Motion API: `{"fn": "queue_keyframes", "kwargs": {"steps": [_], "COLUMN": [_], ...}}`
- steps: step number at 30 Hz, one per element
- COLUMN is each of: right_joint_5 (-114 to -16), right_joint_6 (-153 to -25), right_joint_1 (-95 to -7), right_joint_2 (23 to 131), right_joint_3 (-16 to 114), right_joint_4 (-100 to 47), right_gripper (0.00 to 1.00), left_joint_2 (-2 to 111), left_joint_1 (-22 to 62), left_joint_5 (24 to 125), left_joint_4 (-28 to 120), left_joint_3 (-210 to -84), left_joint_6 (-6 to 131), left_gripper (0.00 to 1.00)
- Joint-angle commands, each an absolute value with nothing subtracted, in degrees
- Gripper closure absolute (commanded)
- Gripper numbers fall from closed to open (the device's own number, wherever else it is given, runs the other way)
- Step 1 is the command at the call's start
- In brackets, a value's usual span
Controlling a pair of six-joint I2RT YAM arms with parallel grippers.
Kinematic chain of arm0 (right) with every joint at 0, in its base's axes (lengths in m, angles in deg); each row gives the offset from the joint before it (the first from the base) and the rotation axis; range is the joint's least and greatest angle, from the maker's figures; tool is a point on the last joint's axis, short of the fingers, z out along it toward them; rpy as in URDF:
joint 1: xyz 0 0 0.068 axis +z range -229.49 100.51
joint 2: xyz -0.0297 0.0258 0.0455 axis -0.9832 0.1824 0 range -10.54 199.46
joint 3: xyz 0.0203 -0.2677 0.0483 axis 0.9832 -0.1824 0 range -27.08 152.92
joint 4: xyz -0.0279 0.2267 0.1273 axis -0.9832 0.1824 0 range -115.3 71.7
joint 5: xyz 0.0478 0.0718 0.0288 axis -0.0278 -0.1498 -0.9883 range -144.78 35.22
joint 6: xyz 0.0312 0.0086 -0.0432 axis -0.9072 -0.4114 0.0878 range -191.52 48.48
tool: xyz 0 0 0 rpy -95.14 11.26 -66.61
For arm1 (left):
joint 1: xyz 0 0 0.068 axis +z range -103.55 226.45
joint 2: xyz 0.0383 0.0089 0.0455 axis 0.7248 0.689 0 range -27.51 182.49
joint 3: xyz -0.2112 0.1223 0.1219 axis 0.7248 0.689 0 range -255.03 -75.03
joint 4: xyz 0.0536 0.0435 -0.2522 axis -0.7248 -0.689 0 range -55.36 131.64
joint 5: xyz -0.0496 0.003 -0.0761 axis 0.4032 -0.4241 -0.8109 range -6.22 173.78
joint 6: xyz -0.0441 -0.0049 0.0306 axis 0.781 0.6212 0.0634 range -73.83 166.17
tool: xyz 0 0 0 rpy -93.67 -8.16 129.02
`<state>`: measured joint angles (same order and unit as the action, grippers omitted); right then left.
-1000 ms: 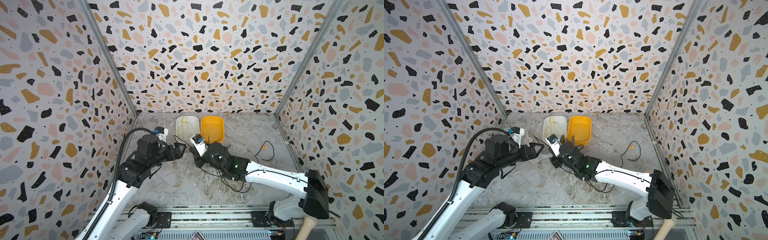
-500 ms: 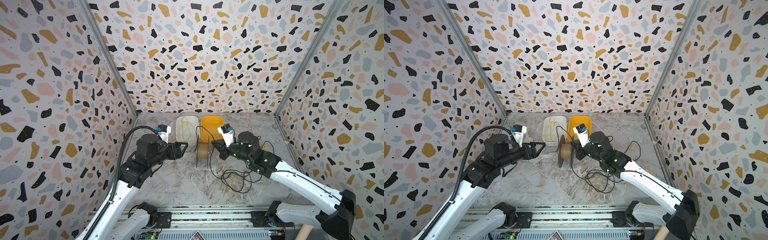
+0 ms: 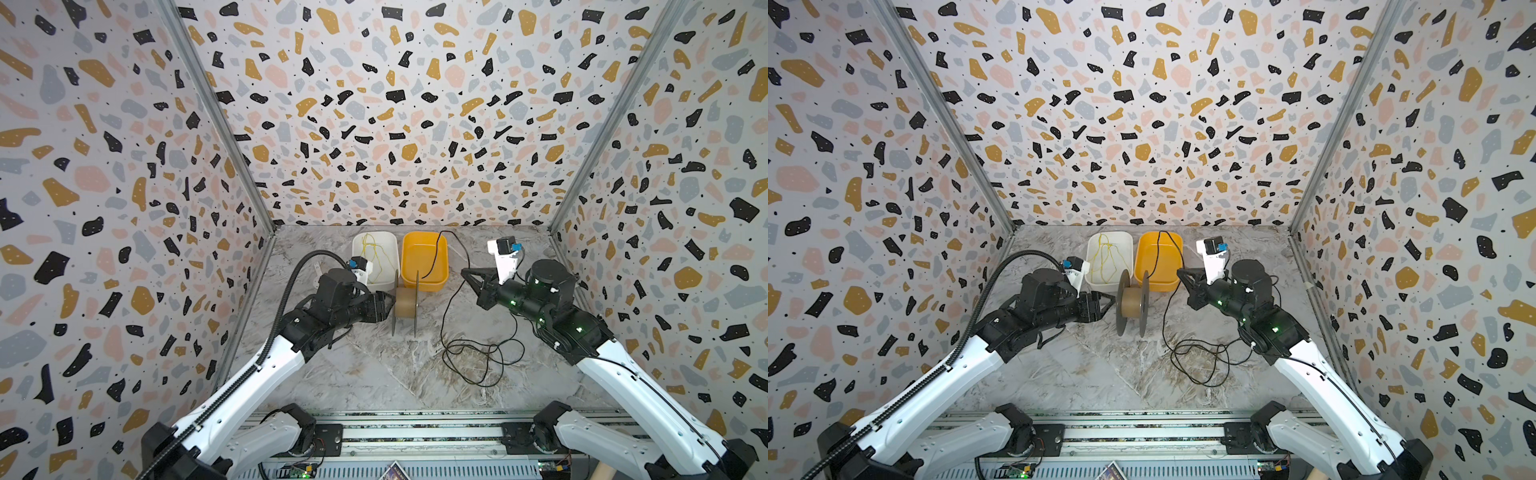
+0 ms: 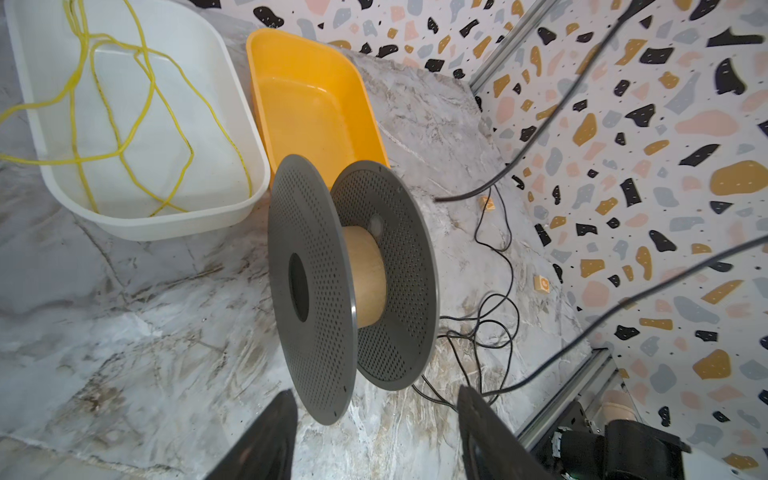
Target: Wrap the cables
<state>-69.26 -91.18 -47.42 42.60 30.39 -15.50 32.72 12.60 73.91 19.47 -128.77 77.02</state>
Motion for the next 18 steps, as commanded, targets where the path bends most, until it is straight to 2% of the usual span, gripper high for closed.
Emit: {"fn": "queue_keyframes", "kwargs": {"steps": [1,10,15,18], "right_joint_5": [-64.0,-55.92,-54.13,-53.25], "right_joint_6": [-91.79,-93.39,-95.44,-96.69], "right_joint_1": [-48.5,-49.79,-50.22,-50.31], "right_joint_2": [40.37,39.72,40.44,39.55], "right_joint_3": [31.79,28.8,26.98,26.05], "right_joint_4": [-12.13,-8.21,-6.88,-7.57], "right_gripper": [1.0,1.0,1.0,1.0], "left_joint_2": [33.74,42.54,47.1,49.09], "left_joint_1": [10.57,8.7,8.66,8.66], "left_joint_5": [79.42,85.0,85.51,85.71], "left_joint_4": [23.92,24.26,24.06,23.95], "left_joint_3": [-127.07,-129.2,-131.07,-132.21], "left_joint_6": [77.81,73.11,70.37,69.0], "left_gripper": [0.44,0.65,0.7,0.8]}}
